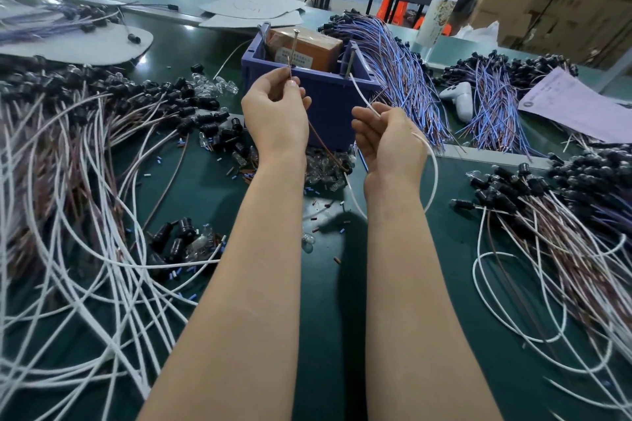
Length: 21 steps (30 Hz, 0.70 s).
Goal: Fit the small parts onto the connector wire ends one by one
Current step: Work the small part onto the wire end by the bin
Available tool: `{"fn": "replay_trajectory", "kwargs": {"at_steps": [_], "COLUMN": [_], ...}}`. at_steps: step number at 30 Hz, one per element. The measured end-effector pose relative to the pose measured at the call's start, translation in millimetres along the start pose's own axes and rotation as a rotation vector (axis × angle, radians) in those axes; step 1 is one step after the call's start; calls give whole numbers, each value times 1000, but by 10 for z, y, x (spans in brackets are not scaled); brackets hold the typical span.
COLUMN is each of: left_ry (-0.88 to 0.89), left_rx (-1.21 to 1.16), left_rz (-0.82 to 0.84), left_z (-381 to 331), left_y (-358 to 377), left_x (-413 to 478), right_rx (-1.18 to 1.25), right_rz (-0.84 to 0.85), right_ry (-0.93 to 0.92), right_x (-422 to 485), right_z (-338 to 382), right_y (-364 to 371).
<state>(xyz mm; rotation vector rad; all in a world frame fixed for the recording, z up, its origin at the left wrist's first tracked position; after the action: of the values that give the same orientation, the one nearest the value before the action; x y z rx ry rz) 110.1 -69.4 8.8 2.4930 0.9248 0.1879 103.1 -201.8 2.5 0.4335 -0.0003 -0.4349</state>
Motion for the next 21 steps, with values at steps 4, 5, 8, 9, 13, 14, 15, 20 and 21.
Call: {"fn": "replay_trajectory", "kwargs": {"at_steps": [4,5,8,9,13,14,15,20,21], "left_ry": [-36,-50,-81,-91,-157,-159,-156,-197,-215], "left_rx": [-48,-58,-1,33,179,209,237,352,379], "left_rz": [-23,-29,-12,0,51,51,52,73,82], "left_z": [16,23,27,23,14,12,11,3,1], "left_y": [-26,-37,-100,-130,-285,-334,-377,-497,-506], "left_x": [-67,-88,-127,-120,-98,-95,-92,-54,-53], "right_rx": [90,128,72,-56,-696,-678,-564,-31,119], "right_rz": [-17,-14,29,90,752,929,1071,789,660], "right_ry": [27,57,190,233,240,181,121,-48,-6], "right_x": [-17,-36,-186,-265,-707,-837,-886,-493,-378], "right_z": [-7,-15,-20,-19,89,184,330,807,794], "right_y": [1,15,50,62,91,103,99,-149,-220]}}
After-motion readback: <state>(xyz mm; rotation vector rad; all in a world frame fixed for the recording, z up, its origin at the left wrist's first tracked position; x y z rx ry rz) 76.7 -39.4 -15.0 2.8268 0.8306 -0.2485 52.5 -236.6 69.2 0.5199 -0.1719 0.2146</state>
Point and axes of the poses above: each hand's wrist, its own x-axis towards the middle knuckle, its own y-axis out of the palm, z = x × y, the point moved 4 cm from there along x, towards the middle knuckle, and after that the axes turned 5 degrees about -z, right-handed, at the moved point
